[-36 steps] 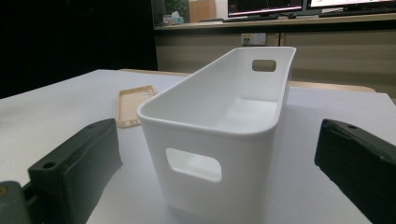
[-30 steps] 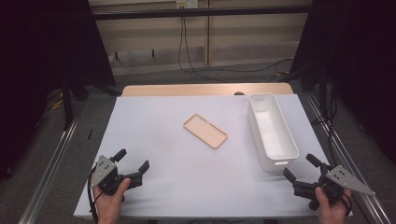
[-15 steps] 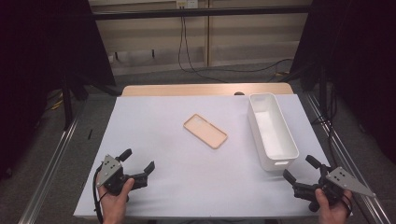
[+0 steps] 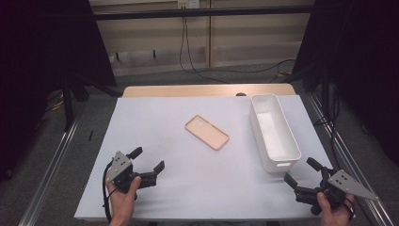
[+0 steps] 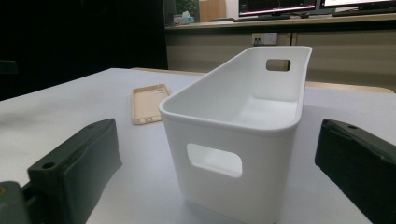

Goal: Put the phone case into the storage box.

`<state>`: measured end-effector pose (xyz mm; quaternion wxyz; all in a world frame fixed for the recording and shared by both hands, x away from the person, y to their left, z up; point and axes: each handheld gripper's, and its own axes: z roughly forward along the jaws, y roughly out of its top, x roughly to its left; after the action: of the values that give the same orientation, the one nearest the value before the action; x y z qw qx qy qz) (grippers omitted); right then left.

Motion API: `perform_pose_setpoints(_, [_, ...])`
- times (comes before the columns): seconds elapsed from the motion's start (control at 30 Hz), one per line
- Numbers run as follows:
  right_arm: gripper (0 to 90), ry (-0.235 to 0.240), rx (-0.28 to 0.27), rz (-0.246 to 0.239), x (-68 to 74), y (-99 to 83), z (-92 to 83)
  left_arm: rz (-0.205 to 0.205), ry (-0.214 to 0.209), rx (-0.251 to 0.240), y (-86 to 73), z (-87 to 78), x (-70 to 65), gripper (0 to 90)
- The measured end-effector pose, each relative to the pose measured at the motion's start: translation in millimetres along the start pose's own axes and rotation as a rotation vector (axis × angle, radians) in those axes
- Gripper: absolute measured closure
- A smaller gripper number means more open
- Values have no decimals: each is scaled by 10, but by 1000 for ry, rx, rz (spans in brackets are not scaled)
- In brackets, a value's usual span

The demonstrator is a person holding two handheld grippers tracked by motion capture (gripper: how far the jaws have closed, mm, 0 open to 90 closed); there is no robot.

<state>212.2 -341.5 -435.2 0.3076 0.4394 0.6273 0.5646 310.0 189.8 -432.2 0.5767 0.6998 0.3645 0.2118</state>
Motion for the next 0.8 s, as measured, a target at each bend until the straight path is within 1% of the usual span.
perform_pose_setpoints(0.03, [0, -2, 4, 3, -8, -3, 3, 0, 0, 0, 0, 0, 0, 32])
perform_pose_setpoints(0.07, [0, -5, 2, 6, -14, -3, 7, -2, -18, 8, 13, 49, -24, 40])
perform_pose_setpoints(0.1, [0, -5, 1, 9, -18, -4, 9, -2, -18, 8, 13, 49, -24, 42])
perform_pose_setpoints(0.13, [0, -6, 3, 7, -23, -4, 10, -16, -37, 9, 23, 95, -34, 44])
perform_pose_setpoints(0.17, [0, -6, 4, 7, -26, -5, 11, -19, -44, 11, 29, 114, -38, 50])
perform_pose_setpoints(0.27, [0, -6, 1, 7, -18, -3, 6, -15, -54, 13, 45, 147, -56, 50])
perform_pose_setpoints(0.3, [0, -6, 1, 7, -18, -3, 6, -13, -51, 12, 53, 162, -63, 50])
perform_pose_setpoints(0.33, [0, -5, 2, 7, -16, -3, 6, -15, -52, 10, 60, 178, -68, 50])
perform_pose_setpoints(0.37, [0, -5, 2, 8, -17, -3, 6, -23, -67, 6, 72, 213, -74, 50])
perform_pose_setpoints(0.4, [0, -5, 3, 9, -17, -4, 8, -26, -69, 5, 75, 232, -80, 50])
perform_pose_setpoints(0.47, [0, -4, 7, 9, -23, -8, 10, -22, -82, 10, 85, 272, -91, 50])
perform_pose_setpoints(0.57, [0, -6, 7, 14, -25, -8, 14, -11, -83, 14, 97, 314, -103, 50])
perform_pose_setpoints(0.63, [0, -6, 7, 15, -24, -9, 16, -8, -96, 9, 110, 359, -117, 50])
perform_pose_setpoints(0.67, [0, -5, 6, 16, -21, -8, 14, -11, -111, 19, 117, 387, -123, 52])
perform_pose_setpoints(0.77, [0, -2, 8, 14, -19, -9, 14, -1, -115, 24, 119, 414, -136, 56])
perform_pose_setpoints(0.8, [0, -1, 8, 14, -19, -9, 11, 4, -123, 26, 120, 432, -139, 58])
